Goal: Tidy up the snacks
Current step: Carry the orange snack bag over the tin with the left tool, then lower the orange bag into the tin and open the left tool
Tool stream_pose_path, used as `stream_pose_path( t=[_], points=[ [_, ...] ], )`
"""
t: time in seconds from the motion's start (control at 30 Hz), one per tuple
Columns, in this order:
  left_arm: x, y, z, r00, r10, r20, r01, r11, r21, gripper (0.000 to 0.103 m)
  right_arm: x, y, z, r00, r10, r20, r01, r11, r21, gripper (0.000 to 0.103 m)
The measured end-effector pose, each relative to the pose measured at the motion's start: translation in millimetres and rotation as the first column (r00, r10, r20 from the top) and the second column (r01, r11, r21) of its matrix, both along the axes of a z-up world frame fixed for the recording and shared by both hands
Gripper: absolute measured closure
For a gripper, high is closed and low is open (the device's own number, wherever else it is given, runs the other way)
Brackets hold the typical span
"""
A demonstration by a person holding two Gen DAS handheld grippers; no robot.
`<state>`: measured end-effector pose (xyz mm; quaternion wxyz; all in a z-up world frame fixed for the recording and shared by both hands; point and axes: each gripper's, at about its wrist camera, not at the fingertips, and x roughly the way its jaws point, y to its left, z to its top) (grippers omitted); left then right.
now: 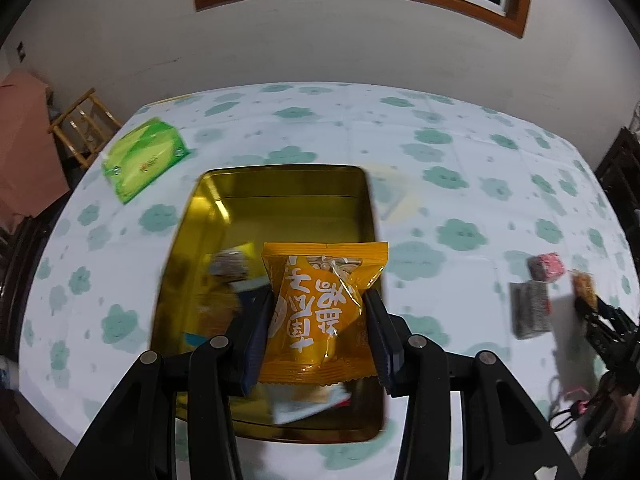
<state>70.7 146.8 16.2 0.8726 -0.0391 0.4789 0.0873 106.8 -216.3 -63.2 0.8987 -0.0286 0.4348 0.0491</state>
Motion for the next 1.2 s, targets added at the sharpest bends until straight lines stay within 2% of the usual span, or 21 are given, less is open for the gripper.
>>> stream_pose_path(
  t=[0.3,0.67,1.2],
  points=[
    [-3,32,-18,0.998,0.041,-0.049,-0.039,0.999,0.023,0.062,0,0,0,1.000,0.000,0.000,0.000,1.000,0.000,0.061],
    [-4,49,-46,0.992,0.045,-0.118,-0.041,0.999,0.035,0.062,0,0,0,1.000,0.000,0.000,0.000,1.000,-0.001,0.061],
    [-11,66,-54,0.991,0.052,-0.122,-0.052,0.999,0.010,0.060,0,0,0,1.000,0.000,0.001,0.000,1.000,-0.001,0.061]
  ],
)
